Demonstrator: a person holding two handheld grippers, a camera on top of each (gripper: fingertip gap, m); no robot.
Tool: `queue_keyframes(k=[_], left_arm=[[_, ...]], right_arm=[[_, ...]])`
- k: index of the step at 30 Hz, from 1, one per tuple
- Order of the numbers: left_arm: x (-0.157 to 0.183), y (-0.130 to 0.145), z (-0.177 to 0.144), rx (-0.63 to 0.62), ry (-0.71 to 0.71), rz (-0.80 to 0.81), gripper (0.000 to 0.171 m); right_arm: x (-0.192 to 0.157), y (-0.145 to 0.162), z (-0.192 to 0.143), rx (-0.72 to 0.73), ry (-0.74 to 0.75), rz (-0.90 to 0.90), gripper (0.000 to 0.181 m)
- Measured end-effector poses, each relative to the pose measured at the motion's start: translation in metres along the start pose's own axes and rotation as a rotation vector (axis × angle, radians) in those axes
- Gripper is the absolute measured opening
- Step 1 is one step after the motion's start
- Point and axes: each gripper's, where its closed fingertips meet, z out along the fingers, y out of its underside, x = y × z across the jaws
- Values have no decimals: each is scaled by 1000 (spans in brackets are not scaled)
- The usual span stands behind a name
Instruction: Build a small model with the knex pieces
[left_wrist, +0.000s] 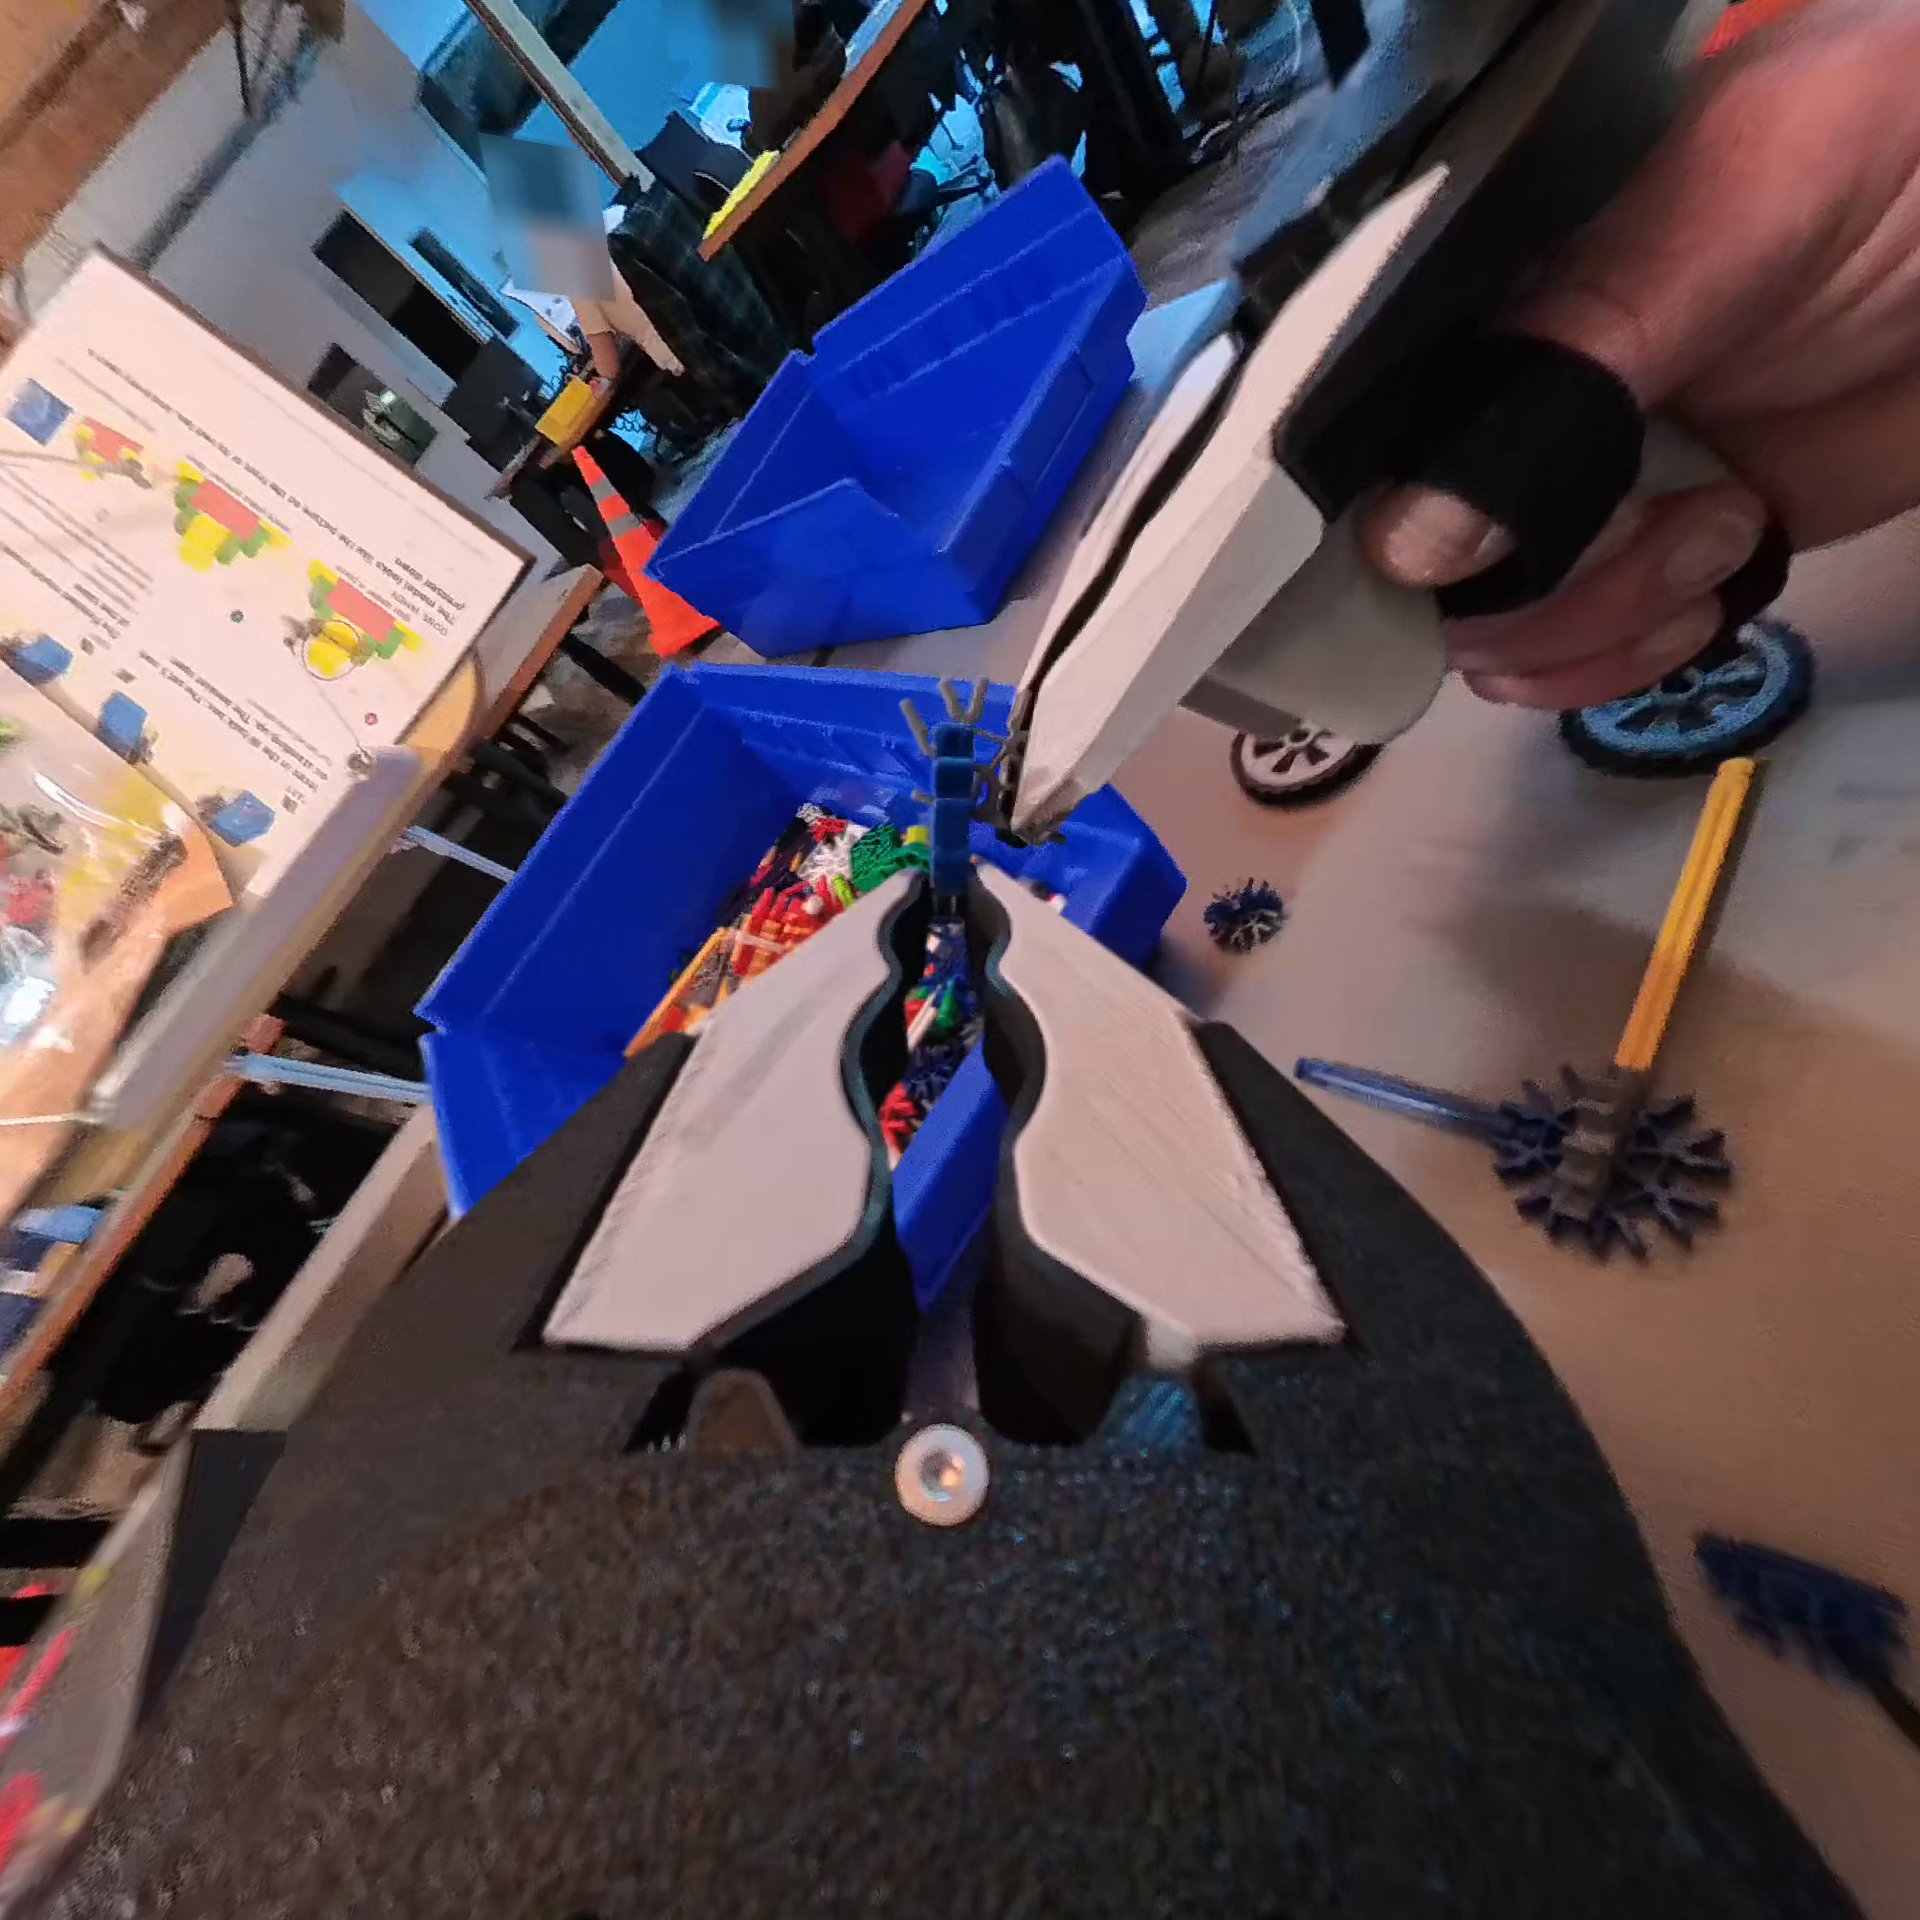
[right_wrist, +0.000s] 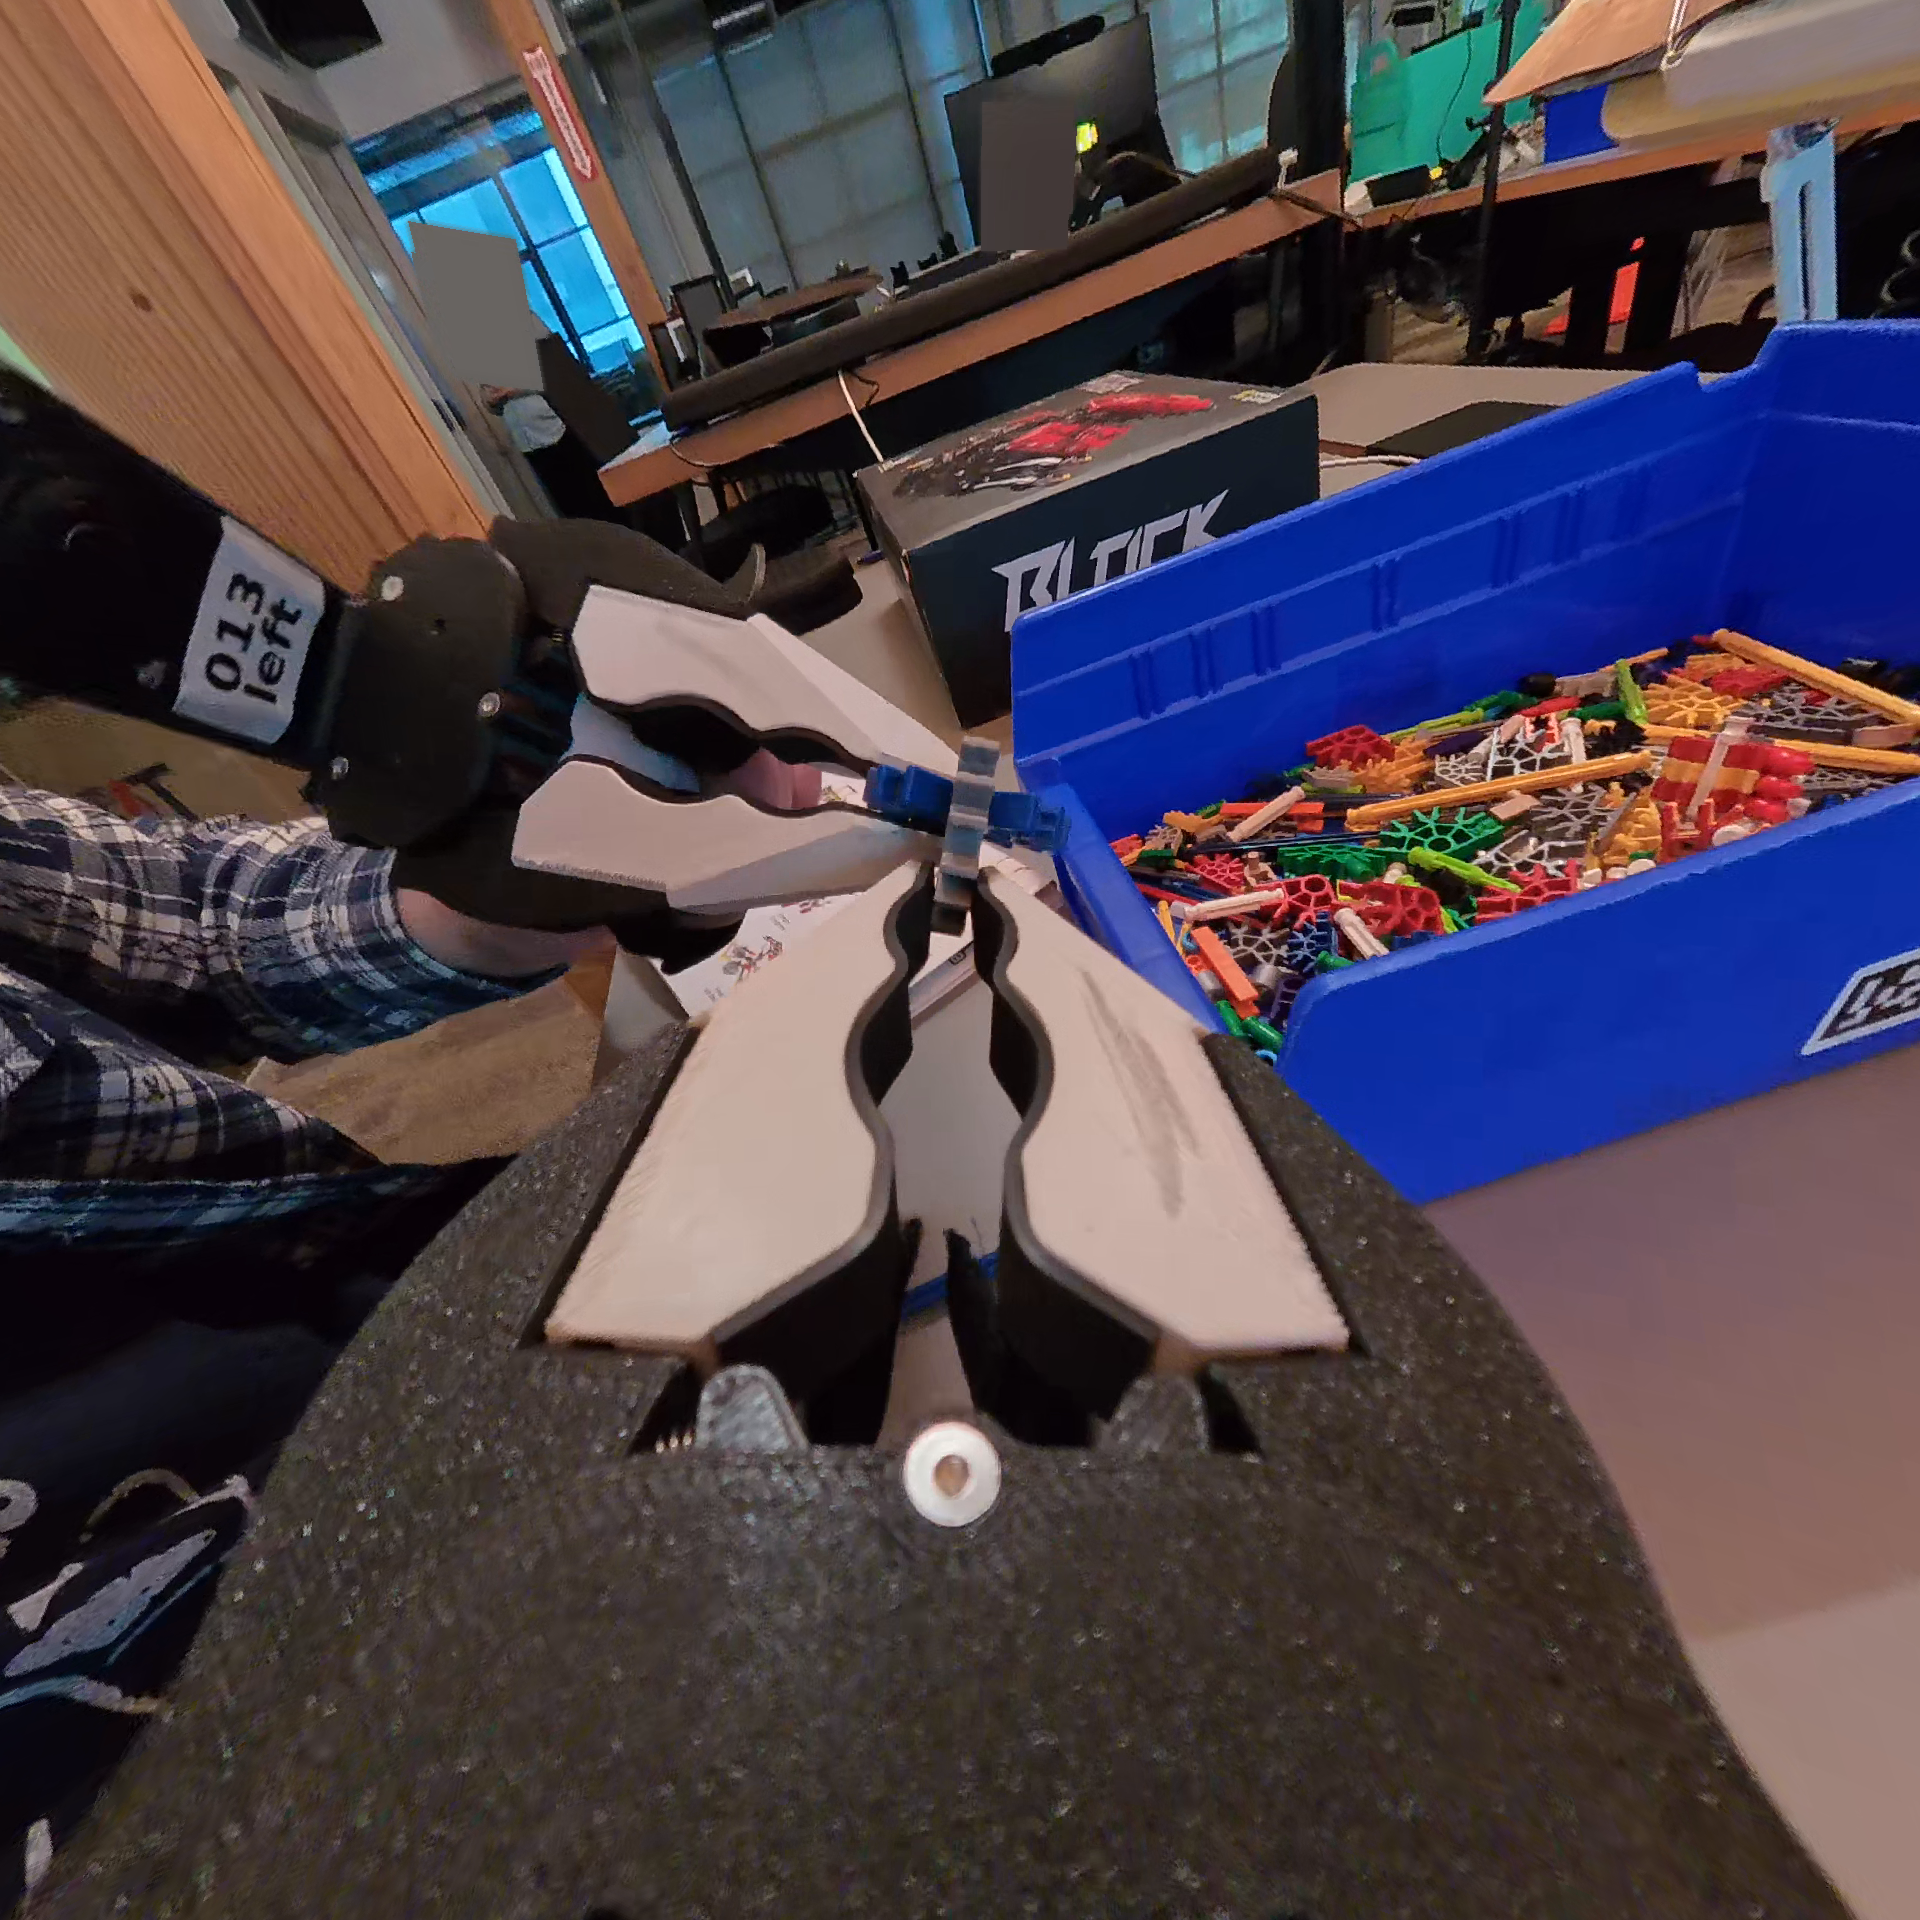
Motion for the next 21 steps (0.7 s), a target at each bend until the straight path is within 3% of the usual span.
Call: queue_keyframes(k=[6, 9, 12, 15, 21], left_arm=[[0, -2, 2, 9, 18, 39, 3], [-18, -4, -3, -16, -70, 172, 1], [-23, 2, -7, -73, -50, 355, 3], [-12, 8, -10, -79, 34, 425, 2], [-1, 24, -8, -165, 70, 670, 3]], right_arm=[[1, -2, -1, 9, -8, 36, 6], [1, 3, -1, -24, -6, 11, 5], [-2, 8, 2, -49, -17, -6, 5], [4, 6, 0, -47, 5, -5, 5], [3, 23, 6, -142, 18, -70, 5]])
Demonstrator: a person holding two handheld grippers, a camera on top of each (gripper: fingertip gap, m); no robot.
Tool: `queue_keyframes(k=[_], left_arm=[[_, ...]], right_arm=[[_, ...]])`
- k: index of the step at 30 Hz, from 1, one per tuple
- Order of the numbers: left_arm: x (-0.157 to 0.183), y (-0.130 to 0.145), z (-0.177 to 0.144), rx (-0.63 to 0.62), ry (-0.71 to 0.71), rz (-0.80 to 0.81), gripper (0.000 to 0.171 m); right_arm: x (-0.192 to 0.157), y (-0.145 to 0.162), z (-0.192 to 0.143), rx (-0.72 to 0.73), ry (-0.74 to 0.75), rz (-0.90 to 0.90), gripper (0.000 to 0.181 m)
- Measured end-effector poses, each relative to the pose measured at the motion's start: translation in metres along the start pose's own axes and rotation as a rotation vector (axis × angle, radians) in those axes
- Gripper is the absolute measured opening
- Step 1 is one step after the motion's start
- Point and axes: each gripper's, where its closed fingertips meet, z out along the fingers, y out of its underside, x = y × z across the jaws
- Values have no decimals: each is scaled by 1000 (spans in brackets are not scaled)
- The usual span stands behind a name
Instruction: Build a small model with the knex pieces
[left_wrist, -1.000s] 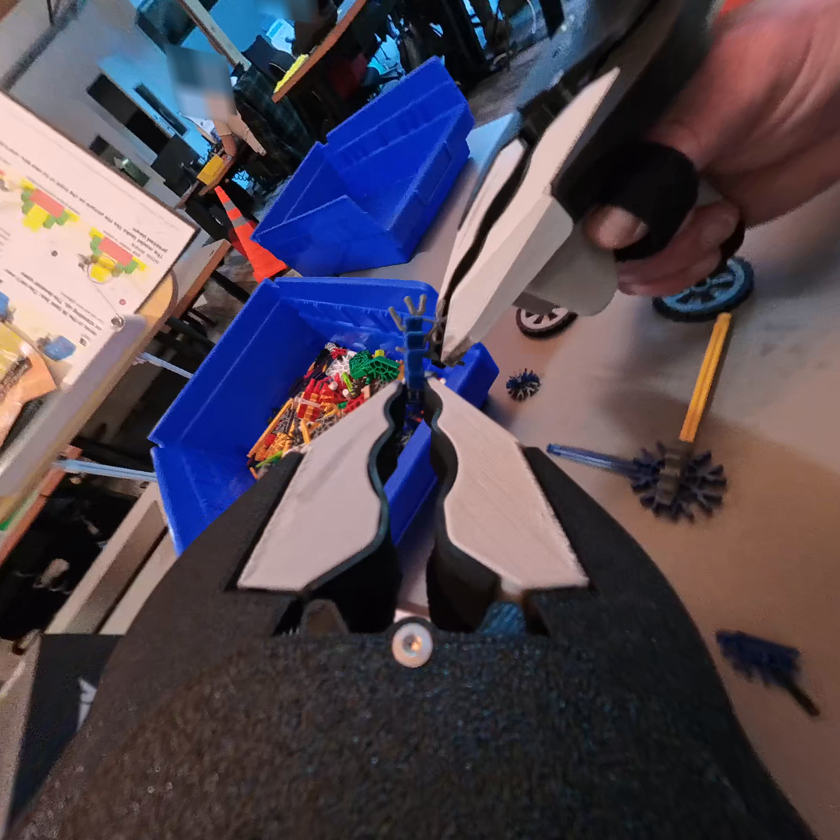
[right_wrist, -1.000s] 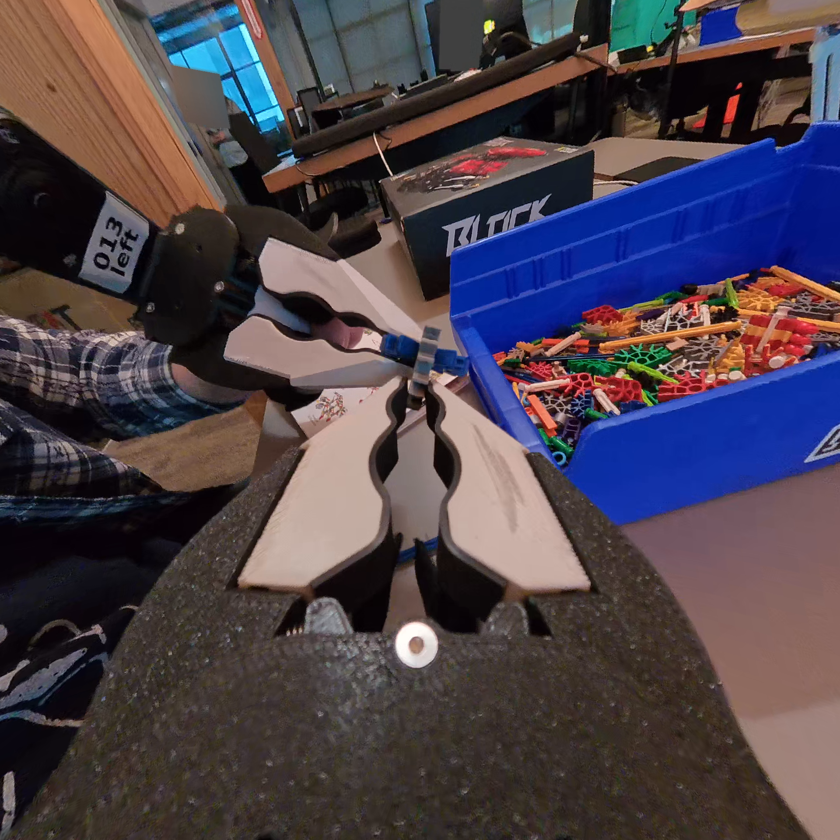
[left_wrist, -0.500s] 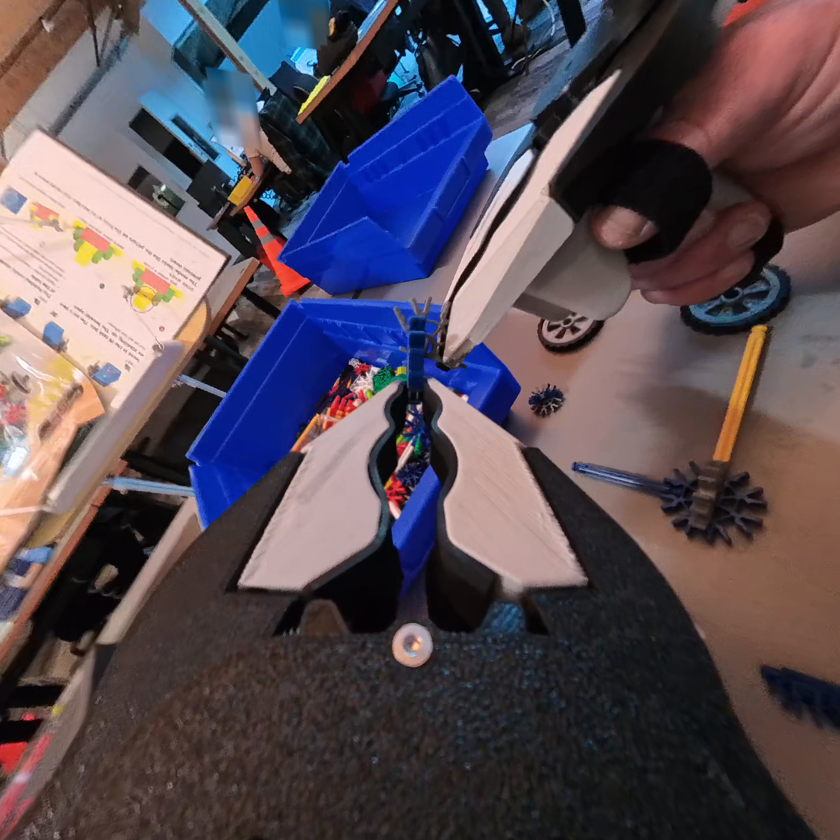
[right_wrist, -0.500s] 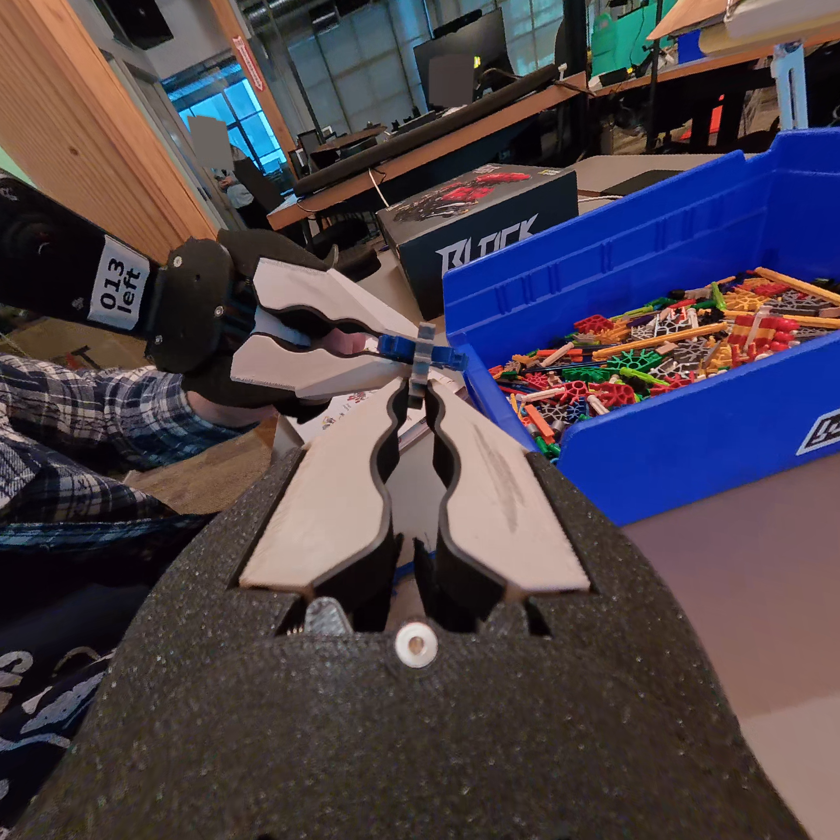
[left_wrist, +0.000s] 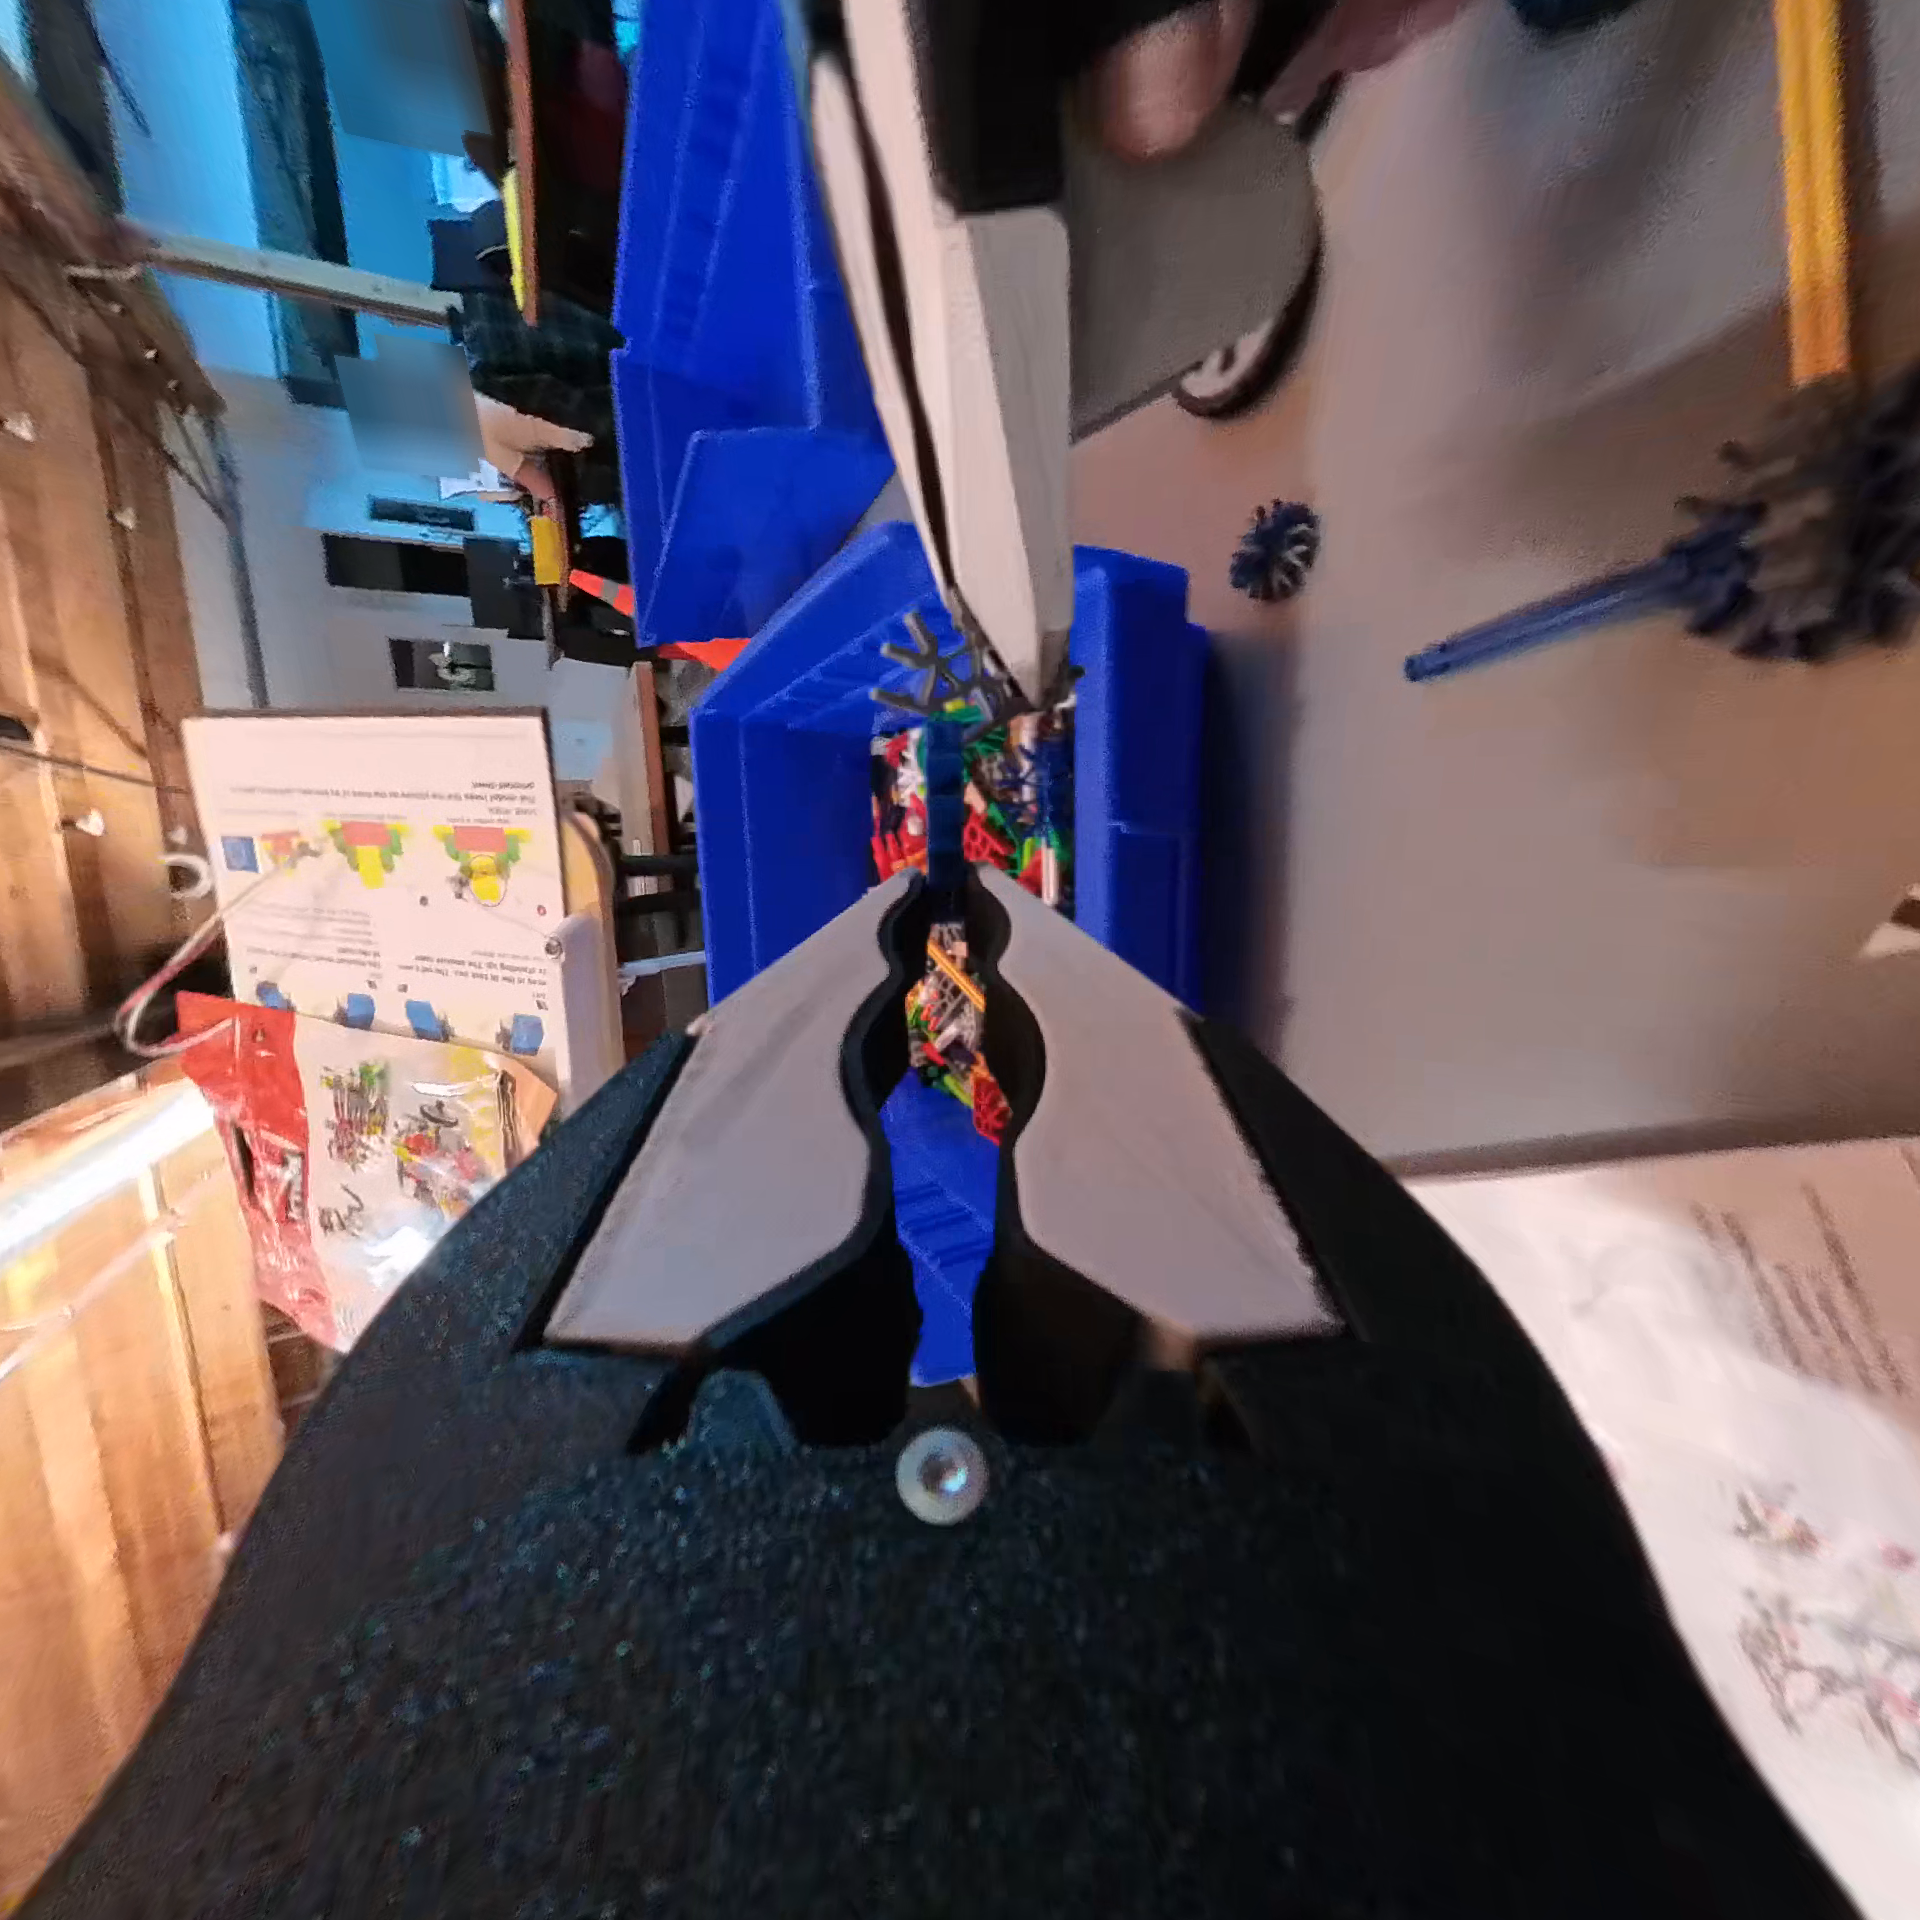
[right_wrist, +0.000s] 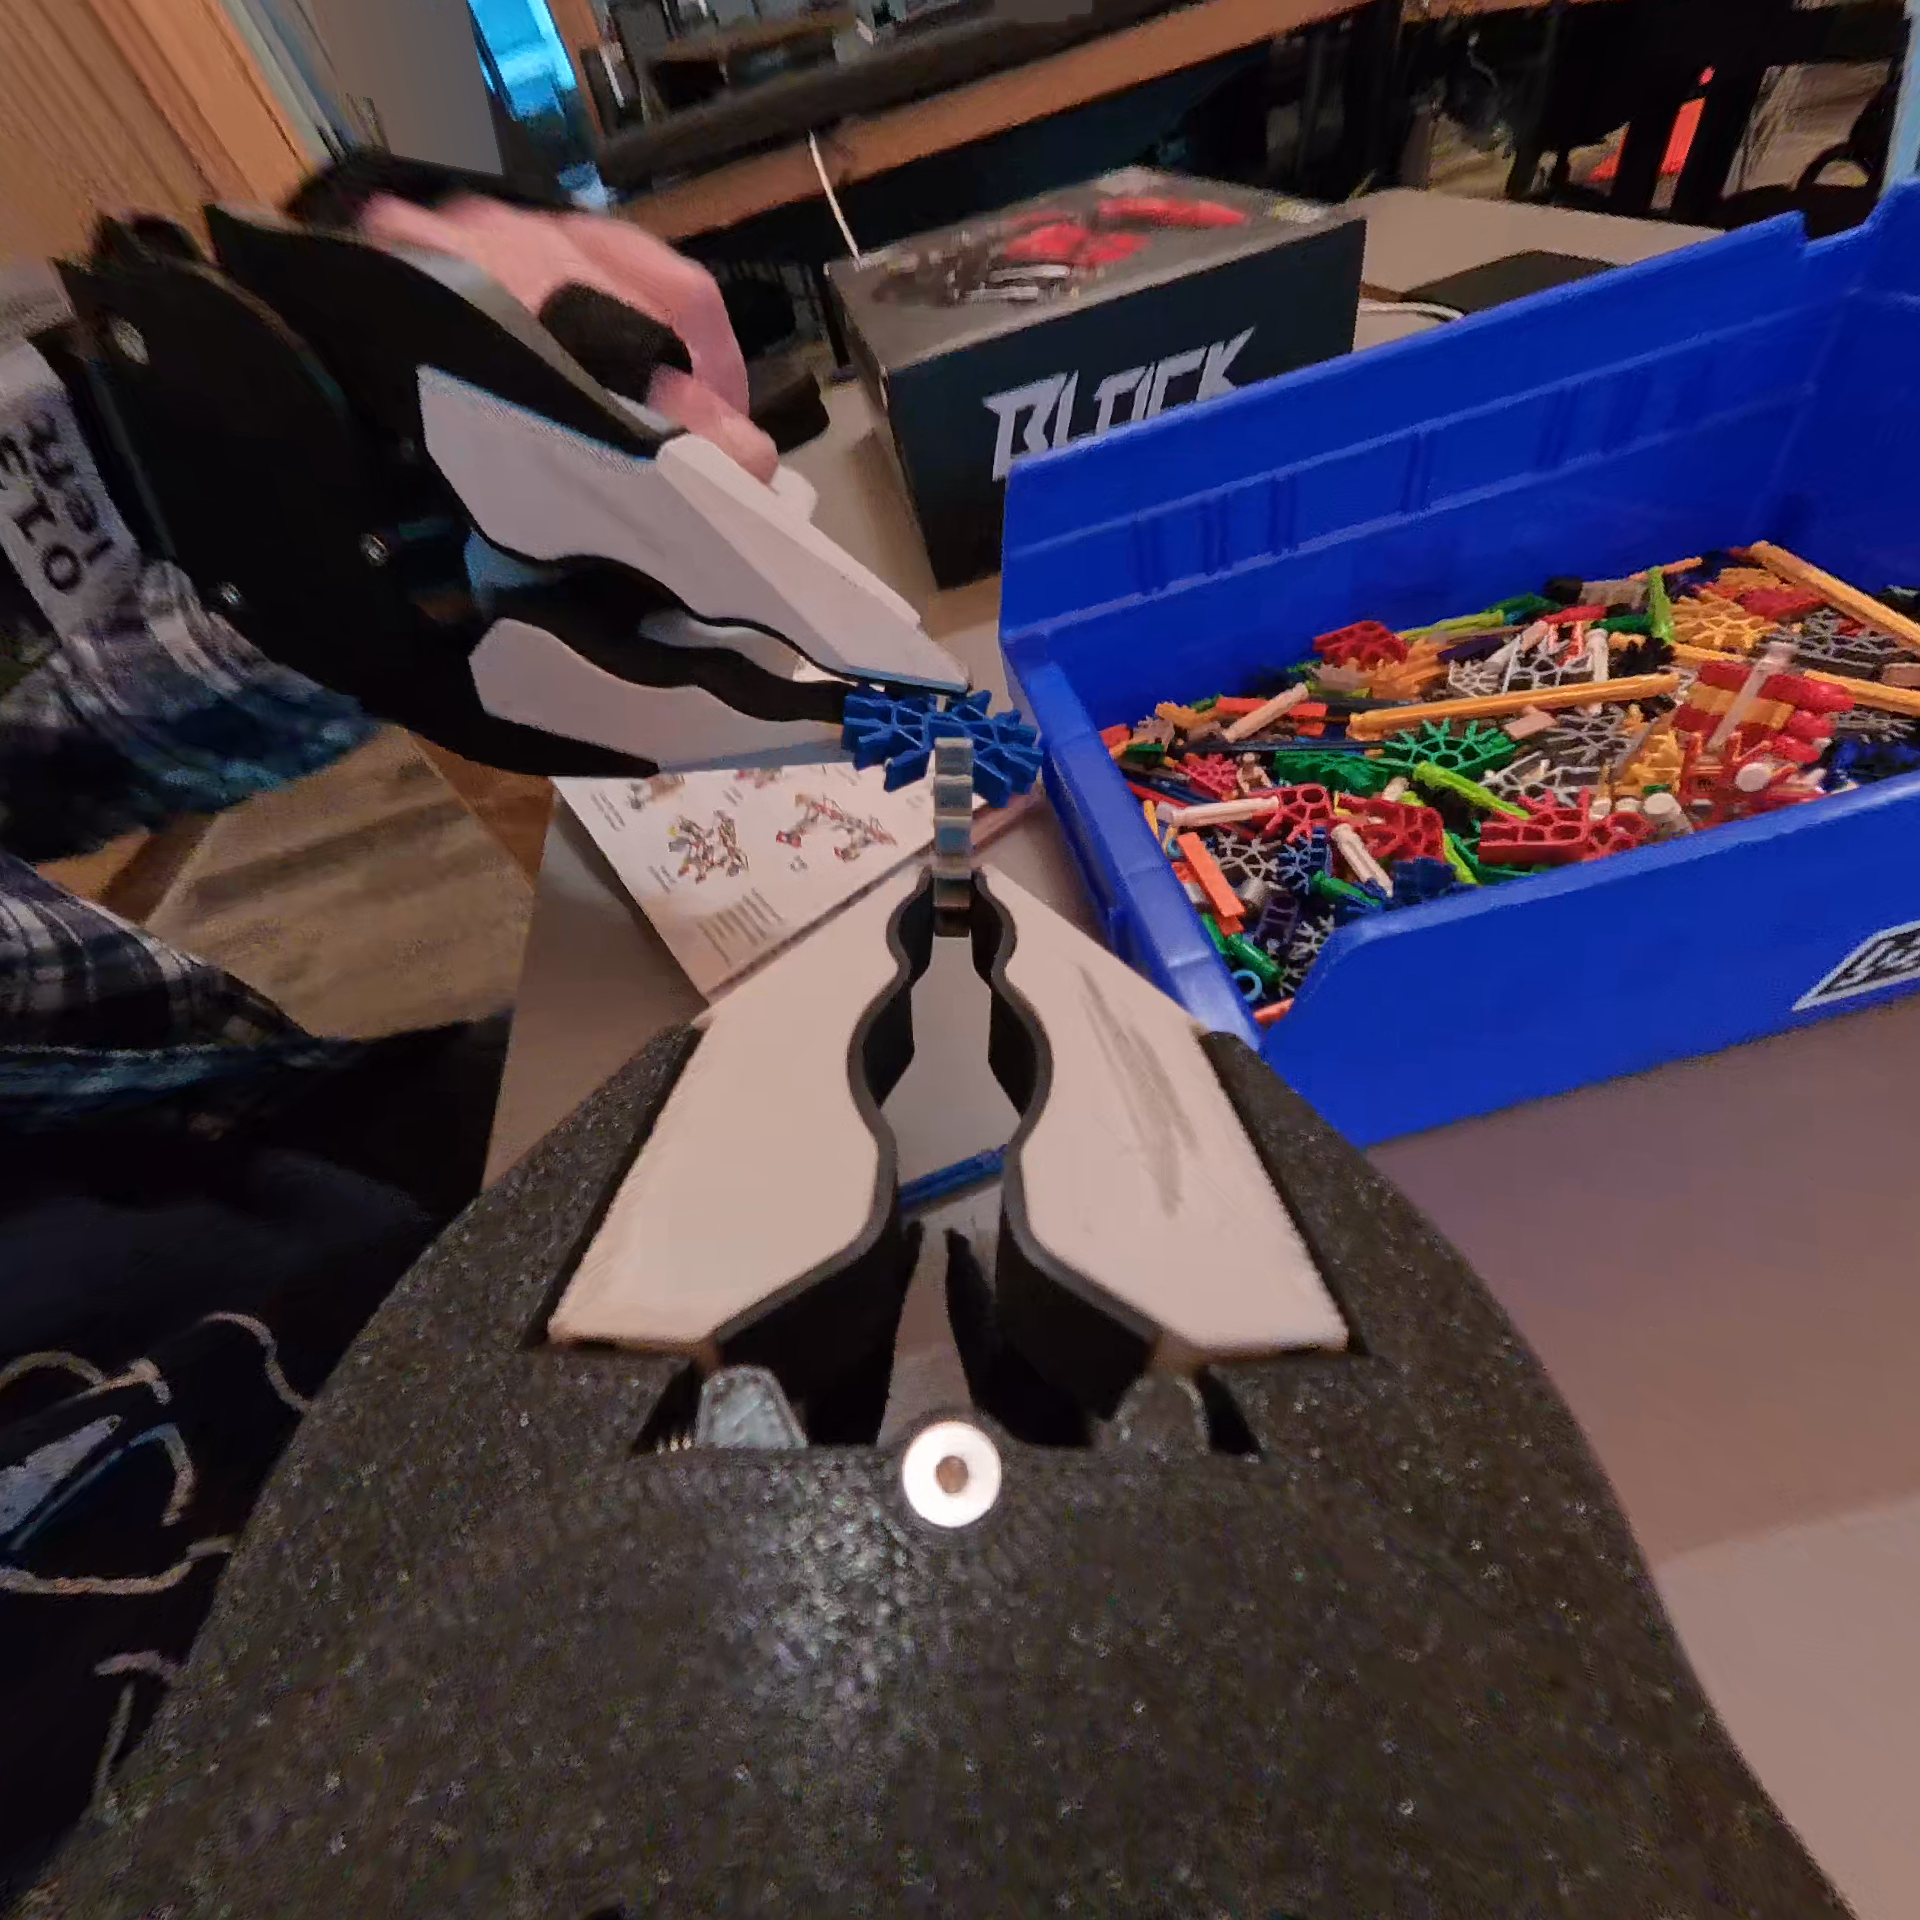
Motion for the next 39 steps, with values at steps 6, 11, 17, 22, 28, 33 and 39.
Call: queue_keyframes(k=[6, 11, 17, 22, 28, 33, 39], left_arm=[[9, 0, 4, -39, 8, 175, 3], [11, -2, 5, -43, 4, 264, 3], [14, -2, 3, -32, 16, 293, 2], [10, -2, 1, -36, 13, 293, 2], [22, -4, 4, -27, 49, 343, 3], [27, -5, 5, -37, 63, 373, 3], [35, -8, 6, -30, 79, 404, 2]], right_arm=[[0, 12, 5, -73, 9, -32, 5], [-1, 18, 5, -109, 3, -32, 5], [-4, 20, 6, -118, -27, -9, 5], [-5, 26, 8, -142, -32, -5, 5], [-6, 28, 10, -156, -36, -12, 5], [-8, 32, 11, -178, -41, -9, 4], [-10, 38, 12, -214, -46, -16, 4]])
